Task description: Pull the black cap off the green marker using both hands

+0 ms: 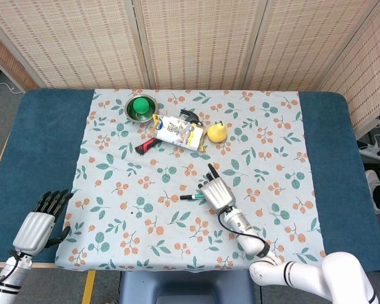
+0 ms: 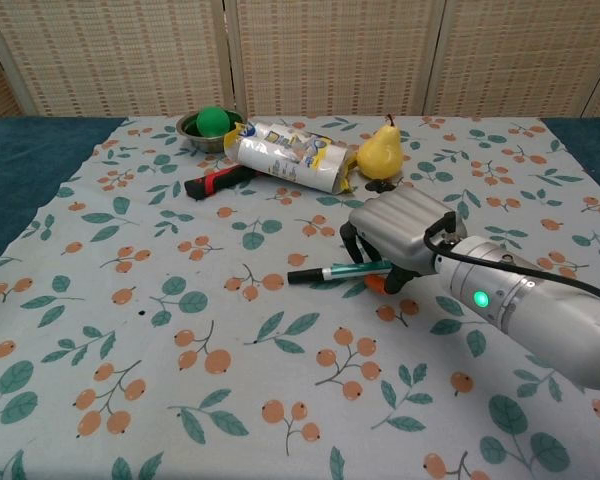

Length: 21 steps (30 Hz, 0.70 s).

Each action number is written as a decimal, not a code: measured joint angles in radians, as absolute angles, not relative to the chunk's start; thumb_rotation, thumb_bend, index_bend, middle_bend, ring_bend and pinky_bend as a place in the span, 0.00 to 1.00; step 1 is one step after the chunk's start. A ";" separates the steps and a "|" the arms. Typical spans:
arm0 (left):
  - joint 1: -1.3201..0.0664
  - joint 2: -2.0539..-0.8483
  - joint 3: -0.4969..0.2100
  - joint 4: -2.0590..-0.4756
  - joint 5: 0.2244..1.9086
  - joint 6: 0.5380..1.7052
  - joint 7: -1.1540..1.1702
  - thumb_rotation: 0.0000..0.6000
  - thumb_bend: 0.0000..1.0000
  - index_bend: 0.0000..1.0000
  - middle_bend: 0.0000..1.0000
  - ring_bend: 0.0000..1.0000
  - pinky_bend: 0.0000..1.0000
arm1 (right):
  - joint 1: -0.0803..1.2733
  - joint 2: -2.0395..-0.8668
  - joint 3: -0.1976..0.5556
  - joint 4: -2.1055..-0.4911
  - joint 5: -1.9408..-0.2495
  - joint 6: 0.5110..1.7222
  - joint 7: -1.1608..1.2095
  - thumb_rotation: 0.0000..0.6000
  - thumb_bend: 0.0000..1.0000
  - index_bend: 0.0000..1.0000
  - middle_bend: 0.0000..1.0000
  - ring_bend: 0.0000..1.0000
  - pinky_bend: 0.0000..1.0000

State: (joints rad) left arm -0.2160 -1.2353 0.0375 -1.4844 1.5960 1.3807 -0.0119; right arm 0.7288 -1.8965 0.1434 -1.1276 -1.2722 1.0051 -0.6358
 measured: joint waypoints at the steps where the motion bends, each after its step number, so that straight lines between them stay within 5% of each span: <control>1: -0.216 -1.235 0.037 -1.484 1.597 1.381 -0.013 1.00 0.39 0.00 0.00 0.00 0.03 | 0.728 -1.900 0.141 -1.120 -1.282 1.012 -0.625 1.00 0.34 0.95 0.73 0.38 0.07; 8: -0.217 -1.252 0.039 -1.469 1.626 1.402 -0.030 1.00 0.45 0.04 0.01 0.00 0.06 | 0.727 -1.898 0.119 -1.097 -1.356 1.054 -0.569 1.00 0.33 0.98 0.80 0.46 0.07; 14: -0.236 -1.315 0.018 -1.443 1.674 1.439 -0.028 1.00 0.47 0.23 0.18 0.04 0.16 | 0.728 -1.836 0.119 -1.171 -1.408 1.090 -0.526 1.00 0.33 0.98 0.81 0.46 0.07; 21: -0.321 -1.351 -0.015 -1.494 1.650 1.305 0.033 1.00 0.37 0.27 0.25 0.10 0.21 | 0.736 -1.792 0.160 -1.273 -1.388 1.094 -0.556 1.00 0.33 0.99 0.81 0.46 0.07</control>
